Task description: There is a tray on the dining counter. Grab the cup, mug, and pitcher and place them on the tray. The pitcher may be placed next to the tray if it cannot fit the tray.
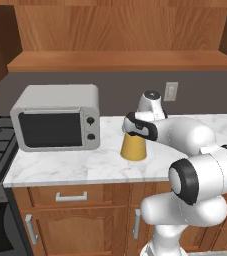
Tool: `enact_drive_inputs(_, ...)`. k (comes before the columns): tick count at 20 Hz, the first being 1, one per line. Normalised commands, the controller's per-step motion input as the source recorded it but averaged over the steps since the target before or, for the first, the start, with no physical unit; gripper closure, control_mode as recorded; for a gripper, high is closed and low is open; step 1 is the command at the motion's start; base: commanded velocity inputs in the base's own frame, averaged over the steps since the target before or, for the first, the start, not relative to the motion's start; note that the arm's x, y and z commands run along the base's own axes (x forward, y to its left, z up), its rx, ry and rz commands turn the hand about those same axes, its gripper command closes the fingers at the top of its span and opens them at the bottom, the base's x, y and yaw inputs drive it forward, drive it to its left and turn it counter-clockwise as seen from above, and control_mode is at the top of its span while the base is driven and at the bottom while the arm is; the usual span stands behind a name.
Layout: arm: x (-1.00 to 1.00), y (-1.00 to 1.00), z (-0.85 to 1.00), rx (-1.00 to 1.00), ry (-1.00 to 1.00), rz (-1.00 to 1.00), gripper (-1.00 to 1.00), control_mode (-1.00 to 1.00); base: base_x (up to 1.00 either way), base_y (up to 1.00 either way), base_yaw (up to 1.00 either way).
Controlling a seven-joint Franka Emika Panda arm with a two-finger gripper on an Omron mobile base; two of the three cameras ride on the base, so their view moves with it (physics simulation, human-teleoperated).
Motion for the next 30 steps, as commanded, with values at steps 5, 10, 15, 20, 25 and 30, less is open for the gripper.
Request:
enact_drive_inputs(5,0.0,0.0,0.0,0.0,0.0,0.0,1.0,-1.0,0.0,0.0,0.0)
enact_drive_inputs(10,0.0,0.0,0.0,0.0,0.0,0.0,1.0,-1.0,0.0,0.0,0.0)
enact_drive_inputs(15,-0.1,0.05,0.01,0.0,0.0,0.05,1.0,-1.0,0.0,0.0,0.0)
enact_drive_inputs(20,-0.24,0.01,0.04,0.0,0.0,0.1,1.0,-1.0,0.0,0.0,0.0)
enact_drive_inputs(25,-0.32,0.0,0.08,0.0,0.0,0.09,1.0,-1.0,0.0,0.0,0.0)
enact_drive_inputs(30,-0.35,0.04,0.12,0.0,-0.02,0.05,1.0,-1.0,0.0,0.0,0.0)
